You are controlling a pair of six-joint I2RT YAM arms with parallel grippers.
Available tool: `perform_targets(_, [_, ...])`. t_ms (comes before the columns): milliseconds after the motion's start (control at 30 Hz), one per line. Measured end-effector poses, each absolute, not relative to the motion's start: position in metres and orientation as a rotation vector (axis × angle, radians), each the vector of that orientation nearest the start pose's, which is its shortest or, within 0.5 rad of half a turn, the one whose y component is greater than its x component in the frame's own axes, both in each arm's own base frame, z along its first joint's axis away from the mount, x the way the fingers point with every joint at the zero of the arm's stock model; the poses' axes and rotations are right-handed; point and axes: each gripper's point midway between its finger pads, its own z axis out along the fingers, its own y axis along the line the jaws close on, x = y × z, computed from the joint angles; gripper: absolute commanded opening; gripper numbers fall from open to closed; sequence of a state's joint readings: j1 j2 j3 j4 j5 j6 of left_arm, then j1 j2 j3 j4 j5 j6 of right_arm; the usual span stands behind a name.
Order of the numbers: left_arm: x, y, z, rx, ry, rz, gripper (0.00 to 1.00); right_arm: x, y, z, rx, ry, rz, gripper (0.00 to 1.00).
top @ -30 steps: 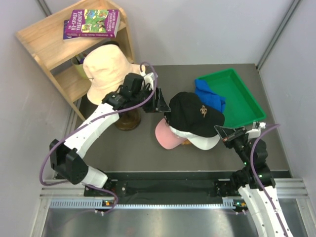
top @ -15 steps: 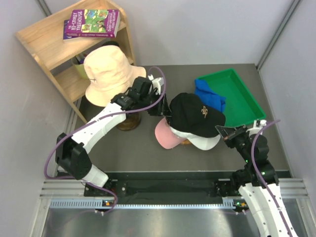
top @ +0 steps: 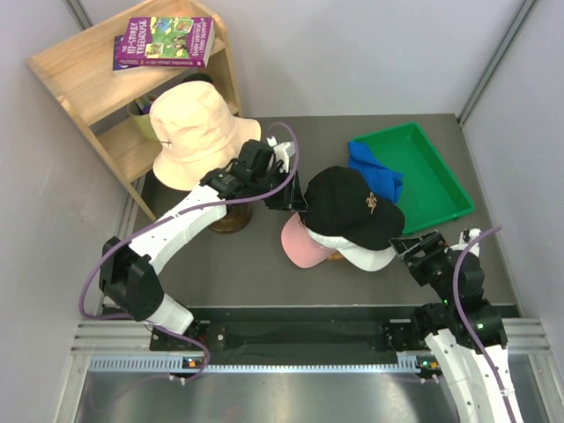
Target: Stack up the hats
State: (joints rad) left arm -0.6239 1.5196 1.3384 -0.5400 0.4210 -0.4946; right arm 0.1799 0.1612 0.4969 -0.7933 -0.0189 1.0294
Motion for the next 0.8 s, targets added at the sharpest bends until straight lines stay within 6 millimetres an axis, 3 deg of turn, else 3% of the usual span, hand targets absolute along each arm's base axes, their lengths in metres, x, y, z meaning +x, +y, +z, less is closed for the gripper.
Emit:
perform_targets(233, [0.275,-0.309,0.214,0.394,2.420,-1.027,0.38,0.179,0.070,0.161,0.880,1.839,0.817,0.72])
perform_targets(533, [0.274,-0.309,0.214,0.406,2.416,-1.027,0.38,0.194,0.073,0.197,0.846,1.686,0.907,0.68])
perform_targets(667, [0.274,-0.309,0.214,0.409,2.416,-1.028,0.38,0.206,0.077,0.200,0.837,1.685,0.919,0.69])
perform_targets(700, [0.274,-0.309,0.214,0.410,2.416,-1.028,0.38,0.208,0.078,0.197,0.838,1.695,0.921,0.66])
perform_targets(800, [0.274,-0.309,0.214,0.410,2.416,-1.029,0.38,0.216,0.086,0.184,0.833,1.758,0.928,0.36])
